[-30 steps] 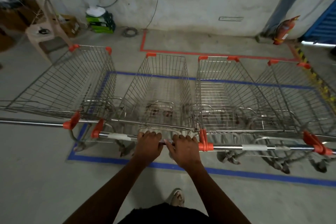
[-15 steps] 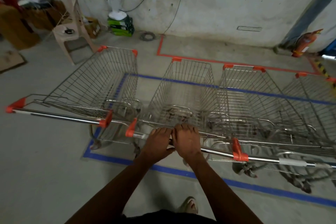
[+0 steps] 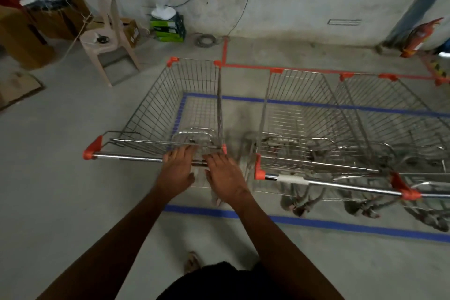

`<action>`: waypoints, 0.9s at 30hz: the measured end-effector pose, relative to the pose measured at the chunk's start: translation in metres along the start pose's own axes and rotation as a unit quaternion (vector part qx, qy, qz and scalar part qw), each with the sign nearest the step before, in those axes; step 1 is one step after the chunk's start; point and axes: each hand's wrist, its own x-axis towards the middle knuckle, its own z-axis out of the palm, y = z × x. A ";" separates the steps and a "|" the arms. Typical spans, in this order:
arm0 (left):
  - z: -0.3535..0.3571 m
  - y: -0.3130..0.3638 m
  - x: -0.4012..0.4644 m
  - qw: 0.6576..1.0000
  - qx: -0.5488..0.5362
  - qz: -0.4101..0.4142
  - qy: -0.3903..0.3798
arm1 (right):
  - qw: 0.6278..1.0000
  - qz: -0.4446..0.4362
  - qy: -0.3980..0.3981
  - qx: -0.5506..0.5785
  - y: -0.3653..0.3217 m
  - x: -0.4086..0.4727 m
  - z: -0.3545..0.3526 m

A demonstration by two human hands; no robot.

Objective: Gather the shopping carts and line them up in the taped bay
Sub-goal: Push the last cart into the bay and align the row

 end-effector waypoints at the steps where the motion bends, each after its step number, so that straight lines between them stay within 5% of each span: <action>1: 0.000 -0.016 0.003 1.000 0.007 -0.004 -0.010 | 1.000 0.004 -0.009 -0.005 -0.008 0.008 0.006; 6: 0.012 -0.055 0.016 1.000 0.019 0.007 -0.020 | 0.996 0.062 -0.029 -0.057 -0.018 0.036 0.029; 27: 0.039 0.028 0.015 1.000 -0.012 -0.001 -0.016 | 0.978 0.147 -0.083 -0.123 0.018 -0.022 -0.007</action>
